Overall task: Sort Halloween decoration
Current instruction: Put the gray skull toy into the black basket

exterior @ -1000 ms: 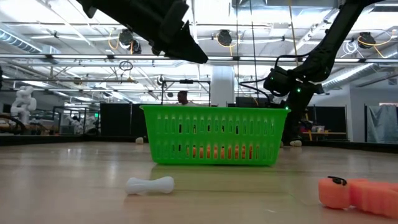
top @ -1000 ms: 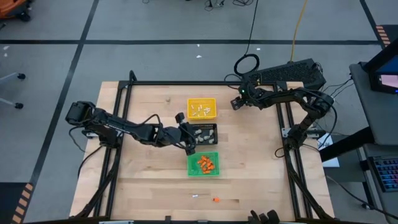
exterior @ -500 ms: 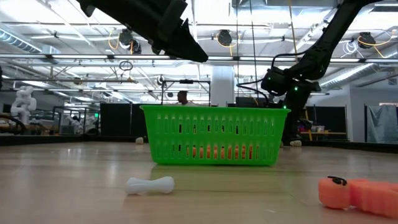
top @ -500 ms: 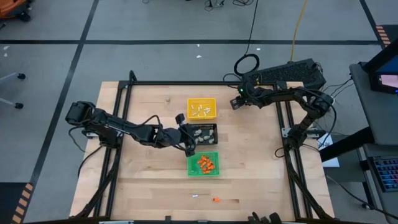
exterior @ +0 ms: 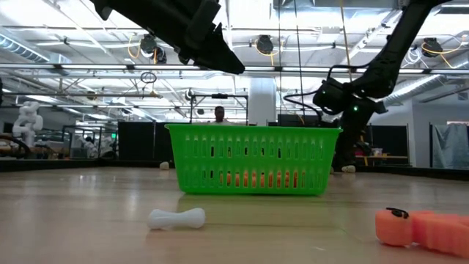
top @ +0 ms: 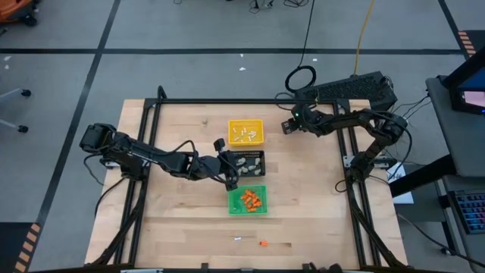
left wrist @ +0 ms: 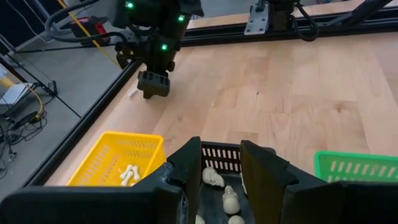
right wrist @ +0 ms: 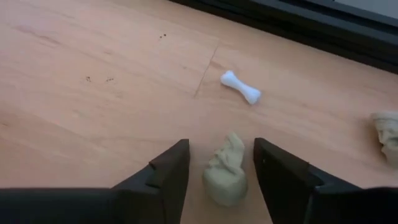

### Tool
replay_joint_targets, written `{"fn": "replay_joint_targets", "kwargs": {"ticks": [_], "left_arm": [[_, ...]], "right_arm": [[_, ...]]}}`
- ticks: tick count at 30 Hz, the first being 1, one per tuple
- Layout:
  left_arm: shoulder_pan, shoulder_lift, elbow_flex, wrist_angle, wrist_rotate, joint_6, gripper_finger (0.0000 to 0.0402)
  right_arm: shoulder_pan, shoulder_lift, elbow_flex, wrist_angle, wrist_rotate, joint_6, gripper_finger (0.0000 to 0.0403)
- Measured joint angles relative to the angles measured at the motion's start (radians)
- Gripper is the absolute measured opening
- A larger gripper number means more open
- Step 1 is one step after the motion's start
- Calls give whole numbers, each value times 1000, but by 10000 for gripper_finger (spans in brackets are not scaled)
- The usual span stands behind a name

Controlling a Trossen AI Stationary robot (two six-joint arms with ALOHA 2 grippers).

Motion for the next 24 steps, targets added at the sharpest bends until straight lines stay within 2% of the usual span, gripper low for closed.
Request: {"fn": "replay_joint_targets", "kwargs": {"ticks": [4, 14, 24], "left_arm": [[0, 0, 0, -2, 0, 2, 113], [0, 0, 0, -2, 0, 6, 113], [0, 0, 0, -2, 0, 6, 113]], "right_arm": [[25, -2, -13, 32, 12, 19, 161], [110, -1, -14, 26, 149, 50, 156], [126, -2, -14, -5, 150, 80, 84]]}}
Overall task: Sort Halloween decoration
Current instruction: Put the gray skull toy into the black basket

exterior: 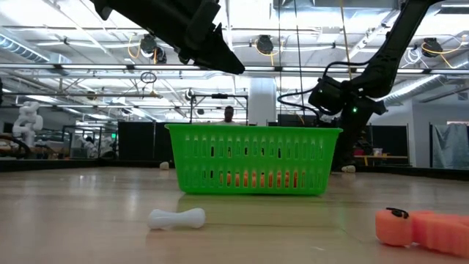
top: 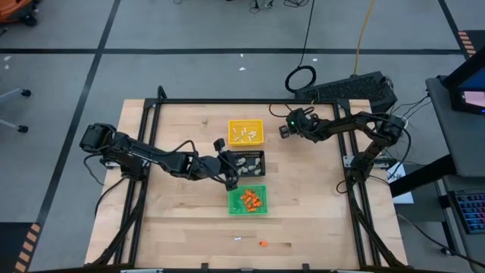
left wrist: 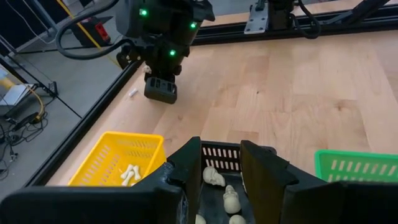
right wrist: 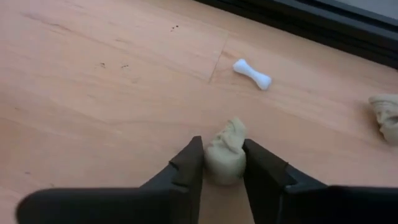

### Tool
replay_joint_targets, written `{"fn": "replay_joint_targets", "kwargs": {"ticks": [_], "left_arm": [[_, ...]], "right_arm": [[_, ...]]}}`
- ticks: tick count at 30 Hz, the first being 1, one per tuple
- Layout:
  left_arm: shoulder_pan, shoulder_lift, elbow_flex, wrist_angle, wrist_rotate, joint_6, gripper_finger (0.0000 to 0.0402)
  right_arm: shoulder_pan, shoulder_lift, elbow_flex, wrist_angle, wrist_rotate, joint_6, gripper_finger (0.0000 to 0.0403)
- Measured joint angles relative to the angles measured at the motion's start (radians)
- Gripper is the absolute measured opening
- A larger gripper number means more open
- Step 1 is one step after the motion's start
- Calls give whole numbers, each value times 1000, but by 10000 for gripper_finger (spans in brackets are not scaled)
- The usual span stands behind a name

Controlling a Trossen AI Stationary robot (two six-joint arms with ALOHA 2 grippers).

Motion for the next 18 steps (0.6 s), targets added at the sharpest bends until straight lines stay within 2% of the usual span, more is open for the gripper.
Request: {"fn": "replay_joint_targets", "kwargs": {"ticks": [4, 12, 18], "left_arm": [[0, 0, 0, 0, 0, 0, 113], [0, 0, 0, 0, 0, -1, 113], [0, 0, 0, 0, 0, -1, 113]], "right_arm": [[0, 0, 0, -1, 0, -5, 60], [0, -9, 0, -5, -9, -46, 61], [24, -116, -4, -36, -96, -94, 57]]}}
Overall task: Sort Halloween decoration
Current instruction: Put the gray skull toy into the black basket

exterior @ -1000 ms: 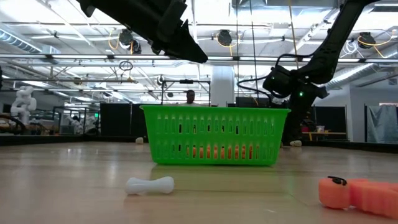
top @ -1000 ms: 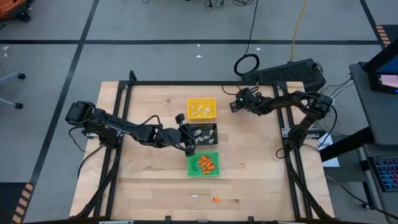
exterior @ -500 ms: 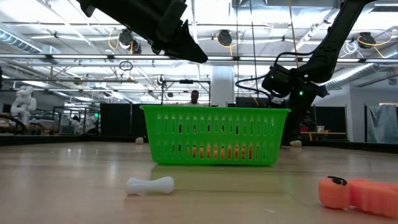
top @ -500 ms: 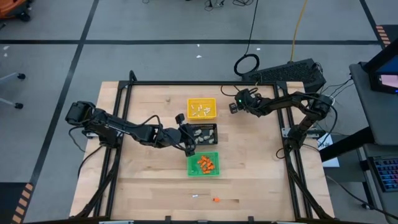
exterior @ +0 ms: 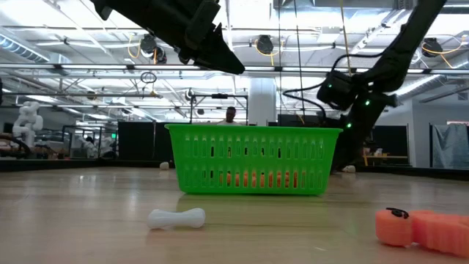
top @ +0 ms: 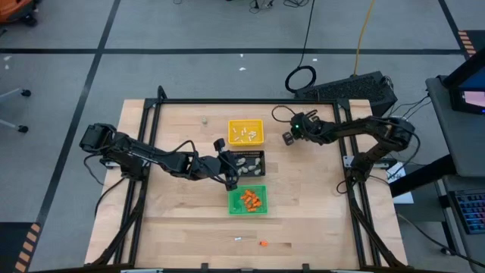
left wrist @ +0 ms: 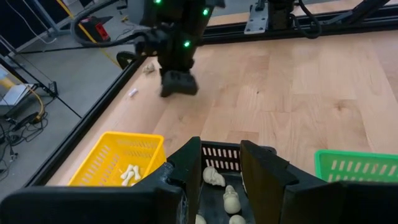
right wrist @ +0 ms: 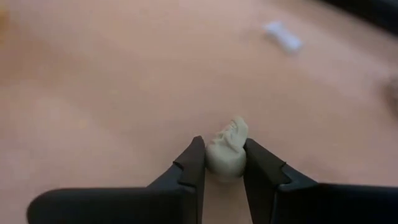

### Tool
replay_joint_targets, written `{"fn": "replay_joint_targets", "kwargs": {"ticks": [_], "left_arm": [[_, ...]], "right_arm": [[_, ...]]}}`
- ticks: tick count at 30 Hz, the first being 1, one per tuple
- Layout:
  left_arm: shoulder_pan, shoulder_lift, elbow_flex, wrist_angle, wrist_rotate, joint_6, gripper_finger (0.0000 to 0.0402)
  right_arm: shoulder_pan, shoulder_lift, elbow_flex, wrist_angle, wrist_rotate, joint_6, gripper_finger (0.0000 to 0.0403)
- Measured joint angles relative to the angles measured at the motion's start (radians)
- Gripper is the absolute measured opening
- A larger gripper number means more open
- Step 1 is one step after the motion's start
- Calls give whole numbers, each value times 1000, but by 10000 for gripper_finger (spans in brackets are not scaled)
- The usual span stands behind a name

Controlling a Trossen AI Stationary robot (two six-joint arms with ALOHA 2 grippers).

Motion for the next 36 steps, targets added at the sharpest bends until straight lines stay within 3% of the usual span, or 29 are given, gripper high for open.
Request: {"fn": "replay_joint_targets", "kwargs": {"ticks": [8, 17, 26, 29, 36], "left_arm": [[0, 0, 0, 0, 0, 1, 113], [0, 0, 0, 8, 0, 0, 113], [0, 0, 0, 10, -4, -7, 113], [0, 0, 0, 21, -8, -7, 113], [-2, 0, 0, 71, -8, -8, 113]], "right_arm": [[56, -275, 1, -67, -276, -44, 57], [206, -601, 1, -135, -470, -123, 57], [446, -708, 1, -58, -486, -224, 60], [524, -697, -39, 91, -474, -275, 60], [632, -650, -220, 455, -329, -319, 60]]}}
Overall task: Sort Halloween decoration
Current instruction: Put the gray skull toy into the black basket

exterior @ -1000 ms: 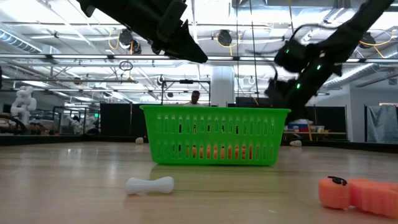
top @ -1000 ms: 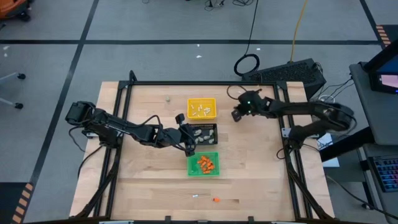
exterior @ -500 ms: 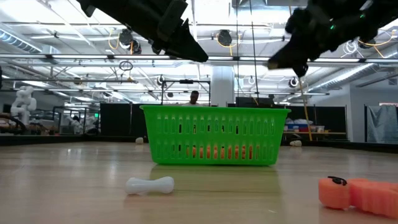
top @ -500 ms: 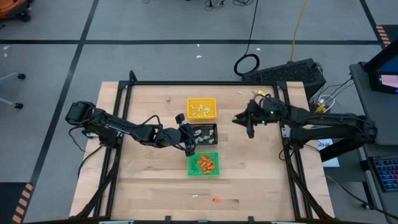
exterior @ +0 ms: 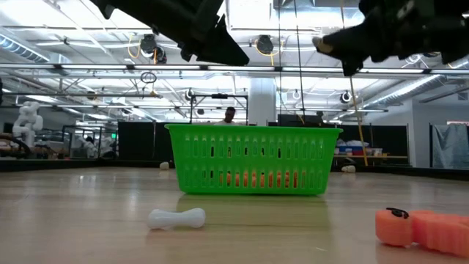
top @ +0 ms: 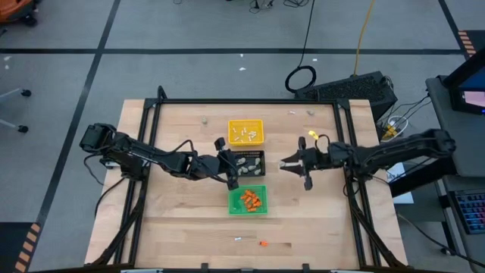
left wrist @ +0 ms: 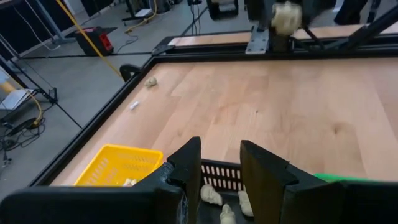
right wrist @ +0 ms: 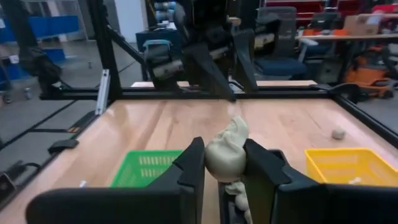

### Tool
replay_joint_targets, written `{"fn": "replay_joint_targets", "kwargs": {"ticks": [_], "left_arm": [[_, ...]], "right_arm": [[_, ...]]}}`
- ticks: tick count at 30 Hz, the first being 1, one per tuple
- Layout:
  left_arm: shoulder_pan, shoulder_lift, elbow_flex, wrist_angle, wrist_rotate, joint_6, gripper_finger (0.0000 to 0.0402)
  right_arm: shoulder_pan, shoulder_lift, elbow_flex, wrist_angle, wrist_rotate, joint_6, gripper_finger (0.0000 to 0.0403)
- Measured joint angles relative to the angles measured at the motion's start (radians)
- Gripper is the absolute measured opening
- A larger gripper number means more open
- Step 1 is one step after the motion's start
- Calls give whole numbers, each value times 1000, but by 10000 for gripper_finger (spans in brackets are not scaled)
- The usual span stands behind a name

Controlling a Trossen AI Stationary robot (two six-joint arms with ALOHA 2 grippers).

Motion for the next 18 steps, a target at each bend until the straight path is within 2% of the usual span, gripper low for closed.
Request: {"fn": "replay_joint_targets", "kwargs": {"ticks": [6, 18], "left_arm": [[0, 0, 0, 0, 1, -1, 113], [-40, 0, 0, -3, 10, -27, 113]], "right_arm": [[26, 64, -81, 179, 56, -29, 61], [25, 104, -85, 191, 53, -121, 61]]}}
